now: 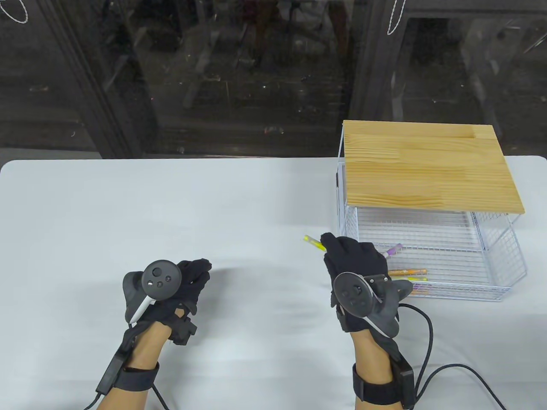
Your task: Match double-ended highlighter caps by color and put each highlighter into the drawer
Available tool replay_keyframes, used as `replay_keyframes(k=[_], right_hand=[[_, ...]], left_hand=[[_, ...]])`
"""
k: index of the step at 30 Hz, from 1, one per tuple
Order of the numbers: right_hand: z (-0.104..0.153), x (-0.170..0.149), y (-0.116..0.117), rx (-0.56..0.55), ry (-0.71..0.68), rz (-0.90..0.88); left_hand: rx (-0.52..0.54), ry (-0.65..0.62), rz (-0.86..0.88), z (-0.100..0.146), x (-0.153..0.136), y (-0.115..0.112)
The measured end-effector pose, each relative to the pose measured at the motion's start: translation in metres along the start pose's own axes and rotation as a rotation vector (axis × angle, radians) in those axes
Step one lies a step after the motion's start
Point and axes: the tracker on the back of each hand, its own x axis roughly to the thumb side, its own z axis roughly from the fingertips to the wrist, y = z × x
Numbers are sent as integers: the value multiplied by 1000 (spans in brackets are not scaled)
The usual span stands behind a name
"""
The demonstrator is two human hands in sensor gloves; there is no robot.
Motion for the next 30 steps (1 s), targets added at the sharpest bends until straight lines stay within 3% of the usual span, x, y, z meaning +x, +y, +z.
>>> replay_keyframes(k=[17,30], right_hand=[[-3,-80,12,44,243,23],[1,-113,31,113,341,34]], left_hand=[[-28,0,2,0,1,-2],[-23,-3,-14,0,3,-3]])
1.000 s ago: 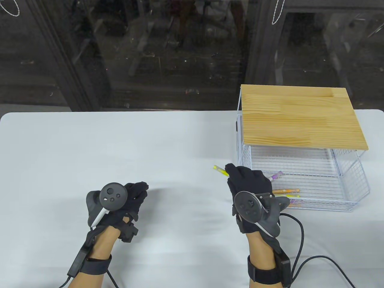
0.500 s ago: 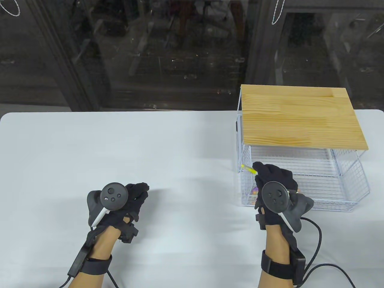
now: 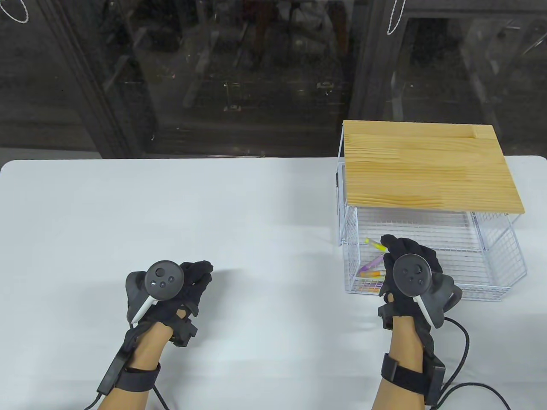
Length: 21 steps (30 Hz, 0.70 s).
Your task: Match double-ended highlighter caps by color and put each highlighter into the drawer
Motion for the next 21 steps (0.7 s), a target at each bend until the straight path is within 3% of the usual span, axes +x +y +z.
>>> replay_keyframes(k=[10,21], right_hand=[[-3,-10,12,47,33,34],[7,29,-14,-17,-39,3]], left_hand=[[0,0,3,0,1,0],[44,-39,-56,3,10,6]])
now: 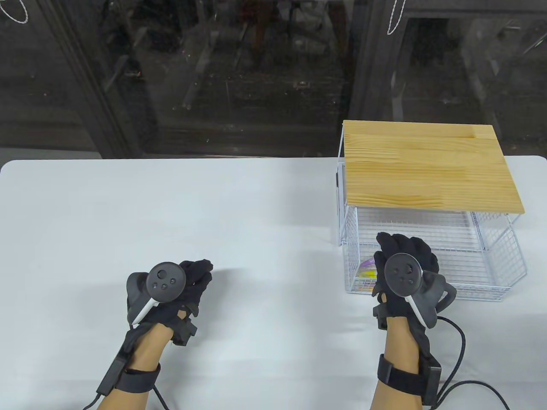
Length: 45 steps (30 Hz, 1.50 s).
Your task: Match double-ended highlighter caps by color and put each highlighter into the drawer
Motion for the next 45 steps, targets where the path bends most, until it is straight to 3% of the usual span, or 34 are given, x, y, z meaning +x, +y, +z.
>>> replay_keyframes(k=[7,10,13,15,17,18,25,30,37,45], right_hand=[[5,9,-9,82,-140,94],[11,-2,-11,163,-166,198],[18,-22,-5,145,-168,214],[18,-36,0,129,-135,88],[18,-41,0,204,-77,-1],[17,-42,0,177,-79,-11],[16,-44,16,282,-75,99],[14,-51,17,296,-48,109],[13,-54,23,331,-14,99],[14,-53,23,323,-6,94]], left_hand=[[39,-73,-67,2,20,6],[43,-132,-134,-2,41,5],[43,-179,-165,-11,65,4],[26,-215,-161,-20,88,1],[8,-243,-154,-30,110,-1],[8,-264,-153,-35,125,-2],[5,-370,-190,-70,216,-11],[-22,-421,-234,-97,260,-24],[-142,-429,-241,-129,290,-53],[-244,-402,-237,-142,295,-82]])
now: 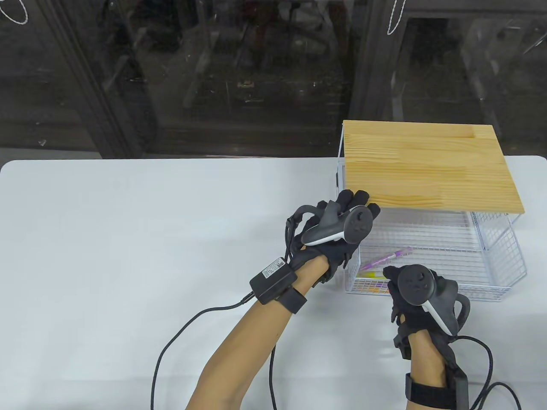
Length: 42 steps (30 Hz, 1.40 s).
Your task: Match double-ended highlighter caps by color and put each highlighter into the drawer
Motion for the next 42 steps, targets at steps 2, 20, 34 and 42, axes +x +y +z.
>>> replay_keyframes(k=[2,20,34,42], right_hand=[[0,0,0,4,6,-1],[-2,1,5,11,31,-4],[-7,5,9,-67,31,-8],[-12,6,12,-84,34,-3]], left_hand=[[-6,4,20,0,0,-1],[90,99,47,-27,9,8],[54,92,146,-24,-1,5],[57,93,155,-23,-1,5]])
